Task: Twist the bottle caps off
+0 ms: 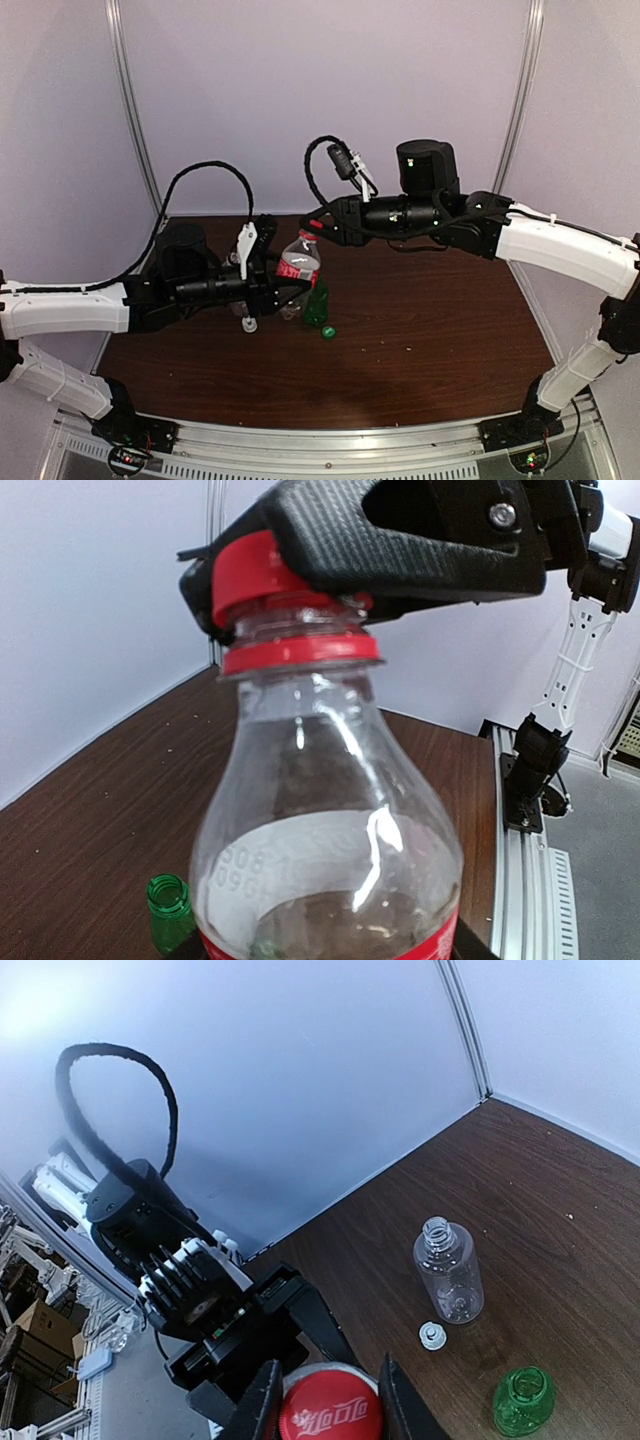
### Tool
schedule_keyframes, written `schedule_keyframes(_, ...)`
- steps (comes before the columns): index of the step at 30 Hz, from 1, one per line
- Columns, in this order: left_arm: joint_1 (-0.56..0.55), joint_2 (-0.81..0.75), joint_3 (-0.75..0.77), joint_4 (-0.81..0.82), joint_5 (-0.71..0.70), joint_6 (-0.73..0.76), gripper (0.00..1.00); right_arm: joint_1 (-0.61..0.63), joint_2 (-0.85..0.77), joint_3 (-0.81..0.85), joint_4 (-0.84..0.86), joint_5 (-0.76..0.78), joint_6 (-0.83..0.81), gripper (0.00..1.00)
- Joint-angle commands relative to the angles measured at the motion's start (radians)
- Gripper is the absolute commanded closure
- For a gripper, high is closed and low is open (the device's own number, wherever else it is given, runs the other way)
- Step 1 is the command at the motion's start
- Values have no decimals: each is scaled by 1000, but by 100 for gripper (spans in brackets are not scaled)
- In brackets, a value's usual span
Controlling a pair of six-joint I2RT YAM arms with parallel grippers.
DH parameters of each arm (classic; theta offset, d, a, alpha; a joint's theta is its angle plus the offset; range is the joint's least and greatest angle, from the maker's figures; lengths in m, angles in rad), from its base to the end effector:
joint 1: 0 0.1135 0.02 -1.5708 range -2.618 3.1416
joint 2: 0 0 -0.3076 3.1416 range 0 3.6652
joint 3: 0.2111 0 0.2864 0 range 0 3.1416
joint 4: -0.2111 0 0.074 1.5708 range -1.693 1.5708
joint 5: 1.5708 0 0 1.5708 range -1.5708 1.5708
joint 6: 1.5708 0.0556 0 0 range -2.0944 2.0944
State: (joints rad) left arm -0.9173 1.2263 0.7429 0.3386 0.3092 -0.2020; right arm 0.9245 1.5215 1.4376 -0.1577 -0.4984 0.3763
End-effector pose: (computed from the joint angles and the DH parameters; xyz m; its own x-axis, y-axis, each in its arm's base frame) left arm 0.1797 -0.2624 0.3077 -0.2744 0.0440 -0.9606 0.9027 0.3561 -0.2415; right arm 0.2246 0.3419 0.4277 -0.4944 -0.1194 -0.8610 -0.8591 0.2176 0.4632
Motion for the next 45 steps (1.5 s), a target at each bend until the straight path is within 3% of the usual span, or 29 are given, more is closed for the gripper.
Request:
schedule_keyframes(1, 2, -27, 9, 40, 3, 14, 74, -7, -19, 12, 21, -38, -80, 91)
schedule_keyframes(5, 3, -37, -9, 94, 137, 13, 74, -33, -23, 12, 6, -201, -242, 92)
schedule_keyframes(10, 2, -32, -12, 200, 499, -12, 72, -43, -29, 21, -93, -555, -552, 90)
schedule_keyframes(15, 3, 12, -10, 325, 721, -99, 72, -54, 8, 115, -281, -706, -760, 88)
schedule_keyframes(22, 2, 41, -19, 396, 764, -129, 72, -55, 26, 171, -385, -738, -829, 85)
schedule_keyframes(29, 3, 46, -22, 418, 744, -149, 73, -56, 15, 154, -364, -721, -804, 82)
schedule_keyframes(35, 2, 48, -19, 403, 696, -144, 73, -55, -23, 88, -228, -625, -661, 70)
schedule_keyframes(45, 3, 45, -12, 356, 623, -116, 74, -53, -60, 40, -174, -572, -594, 46)
